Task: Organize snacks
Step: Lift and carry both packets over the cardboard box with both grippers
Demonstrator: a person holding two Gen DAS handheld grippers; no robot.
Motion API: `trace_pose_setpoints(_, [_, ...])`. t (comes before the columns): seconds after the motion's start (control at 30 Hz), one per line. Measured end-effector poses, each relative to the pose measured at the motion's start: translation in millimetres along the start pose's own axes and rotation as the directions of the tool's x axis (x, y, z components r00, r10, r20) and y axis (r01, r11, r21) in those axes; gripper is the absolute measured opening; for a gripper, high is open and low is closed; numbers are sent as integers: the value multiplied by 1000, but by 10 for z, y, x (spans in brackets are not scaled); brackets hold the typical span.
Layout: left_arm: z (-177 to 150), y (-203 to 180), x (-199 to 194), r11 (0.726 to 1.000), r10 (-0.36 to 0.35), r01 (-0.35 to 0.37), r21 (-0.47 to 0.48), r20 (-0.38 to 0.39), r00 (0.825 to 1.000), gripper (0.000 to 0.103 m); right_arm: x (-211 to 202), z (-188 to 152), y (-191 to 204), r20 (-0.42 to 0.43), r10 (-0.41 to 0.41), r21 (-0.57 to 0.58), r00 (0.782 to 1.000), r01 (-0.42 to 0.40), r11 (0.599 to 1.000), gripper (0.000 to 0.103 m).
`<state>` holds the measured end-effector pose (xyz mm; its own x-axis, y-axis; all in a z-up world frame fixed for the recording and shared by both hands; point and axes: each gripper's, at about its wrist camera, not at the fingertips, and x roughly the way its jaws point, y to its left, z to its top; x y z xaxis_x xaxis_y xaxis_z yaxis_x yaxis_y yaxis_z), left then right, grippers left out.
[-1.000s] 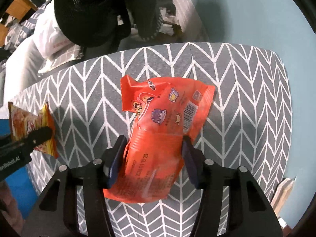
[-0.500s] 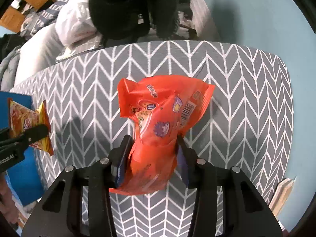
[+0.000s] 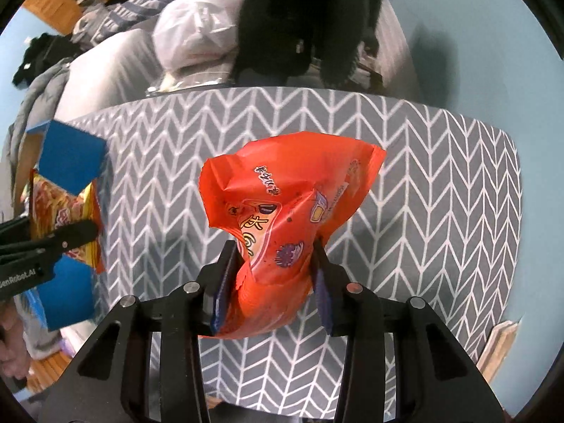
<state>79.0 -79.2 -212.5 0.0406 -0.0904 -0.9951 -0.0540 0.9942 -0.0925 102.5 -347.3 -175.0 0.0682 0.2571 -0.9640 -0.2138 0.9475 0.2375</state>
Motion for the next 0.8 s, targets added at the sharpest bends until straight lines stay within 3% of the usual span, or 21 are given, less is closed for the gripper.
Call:
trace_pose_setpoints(0.5, [-285, 439, -552, 999, 7, -4, -47, 70, 997, 52, -253, -37, 888, 33, 48, -174, 998, -41, 984, 39])
trace_pose_setpoints(0.8, [-420, 843, -780, 992, 11, 3, -122, 109, 994, 52, -339, 50, 1443, 55, 99, -244, 994, -82, 966, 39])
